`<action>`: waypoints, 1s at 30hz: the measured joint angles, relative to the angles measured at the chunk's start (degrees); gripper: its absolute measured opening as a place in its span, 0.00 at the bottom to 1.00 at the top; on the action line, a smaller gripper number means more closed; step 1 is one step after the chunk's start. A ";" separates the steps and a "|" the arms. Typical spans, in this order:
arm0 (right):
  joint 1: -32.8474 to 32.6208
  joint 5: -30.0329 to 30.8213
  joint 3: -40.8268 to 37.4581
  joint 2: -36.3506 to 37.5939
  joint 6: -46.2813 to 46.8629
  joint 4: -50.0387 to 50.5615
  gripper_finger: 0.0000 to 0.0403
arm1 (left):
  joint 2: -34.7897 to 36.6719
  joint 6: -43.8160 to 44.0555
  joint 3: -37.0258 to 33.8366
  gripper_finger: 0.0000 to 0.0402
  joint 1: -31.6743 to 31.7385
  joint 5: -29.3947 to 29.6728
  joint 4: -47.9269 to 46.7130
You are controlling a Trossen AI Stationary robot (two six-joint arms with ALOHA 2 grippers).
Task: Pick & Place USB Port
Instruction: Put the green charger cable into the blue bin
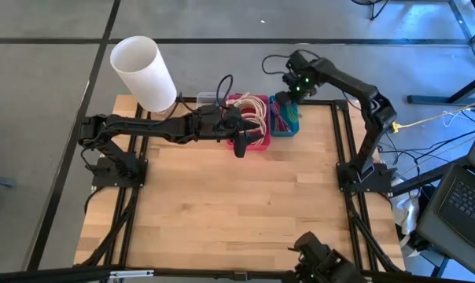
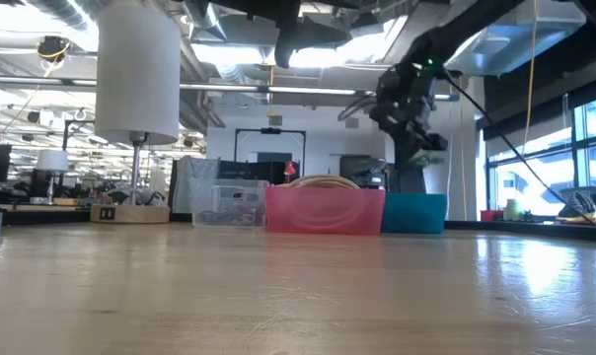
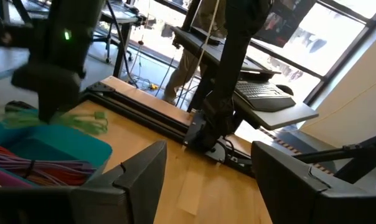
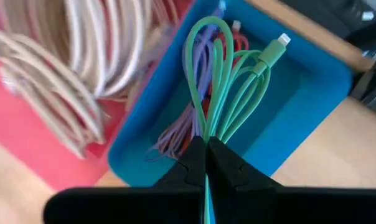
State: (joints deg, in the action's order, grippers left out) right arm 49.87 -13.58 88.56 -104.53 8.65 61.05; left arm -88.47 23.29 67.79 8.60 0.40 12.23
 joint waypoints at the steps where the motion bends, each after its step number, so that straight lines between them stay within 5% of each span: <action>1: 0.00 0.00 -1.99 0.35 0.62 -1.62 0.00 | 0.00 -0.02 0.00 0.57 0.00 0.00 0.00; 20: 0.00 -1.60 -24.02 1.58 9.32 -31.30 0.00 | 0.00 -0.48 0.00 0.57 0.17 -0.37 0.17; 30: 0.00 -2.14 -26.34 1.58 10.46 -33.59 0.08 | 0.00 -0.48 0.00 0.57 0.17 -0.44 2.56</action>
State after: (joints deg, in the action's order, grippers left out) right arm 49.87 -15.73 62.23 -102.96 19.11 27.47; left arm -88.47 22.81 67.79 8.78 -0.03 14.78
